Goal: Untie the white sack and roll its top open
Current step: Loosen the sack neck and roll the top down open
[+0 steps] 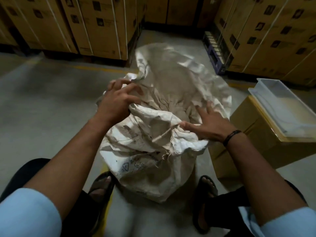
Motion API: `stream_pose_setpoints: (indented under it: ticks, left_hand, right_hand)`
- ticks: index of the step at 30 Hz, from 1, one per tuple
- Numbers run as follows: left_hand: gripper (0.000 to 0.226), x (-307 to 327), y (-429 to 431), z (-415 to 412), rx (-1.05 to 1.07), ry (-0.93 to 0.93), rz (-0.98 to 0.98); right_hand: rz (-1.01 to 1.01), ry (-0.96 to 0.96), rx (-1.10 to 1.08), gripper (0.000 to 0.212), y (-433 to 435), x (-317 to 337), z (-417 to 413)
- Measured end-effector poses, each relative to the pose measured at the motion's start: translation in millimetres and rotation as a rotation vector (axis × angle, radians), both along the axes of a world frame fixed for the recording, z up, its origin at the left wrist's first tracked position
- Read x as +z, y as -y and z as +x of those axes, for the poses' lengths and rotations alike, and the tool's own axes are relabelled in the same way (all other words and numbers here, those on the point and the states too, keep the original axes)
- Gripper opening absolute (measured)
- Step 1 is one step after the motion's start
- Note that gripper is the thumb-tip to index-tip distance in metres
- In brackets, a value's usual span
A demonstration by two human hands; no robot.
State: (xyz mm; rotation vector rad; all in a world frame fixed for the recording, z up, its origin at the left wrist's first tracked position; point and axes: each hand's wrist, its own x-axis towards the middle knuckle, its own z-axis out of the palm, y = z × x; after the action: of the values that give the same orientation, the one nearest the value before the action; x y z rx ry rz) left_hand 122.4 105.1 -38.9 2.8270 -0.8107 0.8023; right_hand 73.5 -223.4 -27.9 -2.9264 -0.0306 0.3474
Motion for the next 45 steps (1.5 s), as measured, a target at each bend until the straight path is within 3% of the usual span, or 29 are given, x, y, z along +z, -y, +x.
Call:
stream_pose_setpoints:
  ticks: [2,5,7,12,15,18,20,23,25,29,32,35,38,40,42,45]
  left_hand:
    - [0.046,7,1,-3,0.147,-0.376,0.168]
    - [0.123,29,19,-31,0.191,-1.006,0.55]
    - [0.145,44,40,-54,0.089,-1.21,0.526]
    - [0.122,32,107,-97,-0.171,-1.045,0.133]
    - [0.127,-14,140,-118,-0.185,-0.883,0.203]
    - [0.125,-51,147,-122,-0.151,-0.799,0.293]
    - [0.106,-62,143,-117,-0.118,-0.742,0.369]
    - [0.047,-57,132,-107,-0.092,-0.724,0.442]
    - [0.031,-50,123,-100,-0.067,-0.749,0.465]
    - [0.029,-26,103,-84,-0.043,-0.737,0.432]
    - [0.027,12,84,-69,-0.052,-0.646,0.325]
    - [0.039,64,49,-59,-0.048,-0.373,0.056]
    - [0.033,89,11,-48,-0.044,0.007,-0.125]
    - [0.028,80,-1,-38,0.036,0.103,-0.156]
    - [0.026,61,-3,-30,0.089,0.086,-0.173]
    - [0.027,39,-5,-25,0.064,0.004,-0.196]
  right_hand:
    - [0.046,-0.115,-0.014,0.121,9,-4,-3]
    - [0.039,-0.16,0.032,0.111,5,-16,-12]
    - [0.011,-0.162,0.038,0.107,-3,-23,-12]
    - [-0.052,-0.146,-0.014,0.126,-11,-39,1]
    - [-0.053,-0.137,-0.035,0.107,-6,-42,8]
    - [-0.071,-0.136,-0.049,0.105,3,-47,14]
    - [-0.077,-0.112,-0.039,0.1,6,-49,14]
    - [-0.1,-0.052,-0.04,0.097,11,-48,10]
    - [-0.098,-0.043,-0.063,0.098,17,-47,10]
    - [-0.02,-0.018,-0.084,0.094,28,-41,10]
    - [-0.033,-0.017,-0.068,0.08,30,-30,10]
    - [-0.18,-0.058,0.022,0.065,23,-9,5]
    - [-0.172,0.055,0.079,0.04,10,12,-1]
    - [-0.189,0.102,0.094,0.049,3,18,-1]
    - [-0.131,0.183,0.181,0.071,-3,17,-5]
    - [0.233,0.324,0.237,0.071,-13,20,-21]
